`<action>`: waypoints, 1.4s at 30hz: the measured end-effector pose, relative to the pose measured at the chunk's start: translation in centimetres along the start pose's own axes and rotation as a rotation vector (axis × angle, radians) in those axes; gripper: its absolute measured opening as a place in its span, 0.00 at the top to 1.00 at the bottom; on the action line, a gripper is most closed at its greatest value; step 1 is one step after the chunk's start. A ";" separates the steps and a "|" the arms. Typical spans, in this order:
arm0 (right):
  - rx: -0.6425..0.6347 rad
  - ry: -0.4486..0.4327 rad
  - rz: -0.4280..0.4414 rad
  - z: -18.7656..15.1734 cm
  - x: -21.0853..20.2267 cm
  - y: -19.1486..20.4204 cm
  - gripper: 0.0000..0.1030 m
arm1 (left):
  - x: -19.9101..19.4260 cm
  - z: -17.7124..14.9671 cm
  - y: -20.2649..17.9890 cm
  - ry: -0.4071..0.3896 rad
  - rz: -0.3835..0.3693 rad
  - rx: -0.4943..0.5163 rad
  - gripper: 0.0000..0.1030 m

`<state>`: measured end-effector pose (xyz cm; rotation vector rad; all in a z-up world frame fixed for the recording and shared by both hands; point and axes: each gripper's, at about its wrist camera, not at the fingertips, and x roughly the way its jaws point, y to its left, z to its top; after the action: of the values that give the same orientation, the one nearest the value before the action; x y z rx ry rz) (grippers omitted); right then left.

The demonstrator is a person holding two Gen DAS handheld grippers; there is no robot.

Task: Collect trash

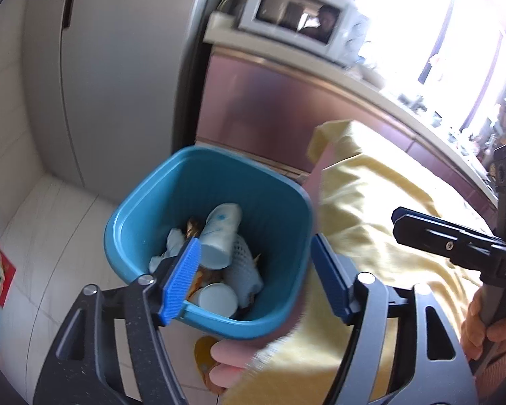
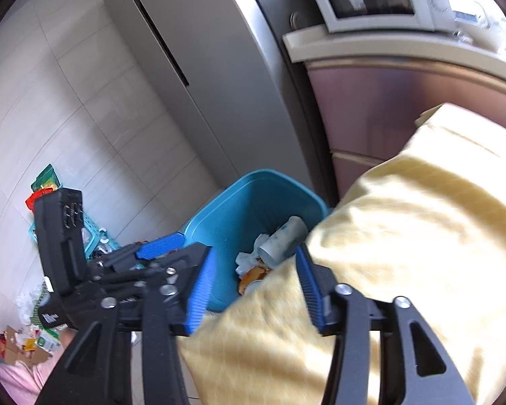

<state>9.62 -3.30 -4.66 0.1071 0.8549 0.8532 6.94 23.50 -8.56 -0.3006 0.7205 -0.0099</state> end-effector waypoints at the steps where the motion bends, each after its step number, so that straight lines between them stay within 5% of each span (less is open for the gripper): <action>1: -0.003 -0.020 -0.017 -0.3 -0.9 -0.1 0.46 | -0.7 0.0 -0.7 -0.019 -0.006 0.018 0.29; 6: -0.019 -0.122 -0.126 -2.3 -5.2 -0.4 0.26 | -3.6 -0.3 -4.2 -0.113 -0.021 0.095 0.08; 15: -0.037 -0.297 -0.388 -7.1 -11.7 -1.0 0.07 | -5.8 -2.0 -9.5 -0.190 0.010 0.144 0.06; 30: 0.028 -0.496 -0.659 -13.1 -18.8 -3.2 0.07 | -8.7 -5.4 -16.8 -0.337 -0.002 0.251 0.06; 42: 0.039 -0.591 -0.685 -14.7 -21.0 -3.0 0.07 | -10.0 -6.5 -18.2 -0.419 -0.005 0.293 0.05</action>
<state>-6.35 -23.55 -2.74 0.0849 0.3034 0.1342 -3.11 5.43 -1.71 -0.0195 0.2948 -0.0551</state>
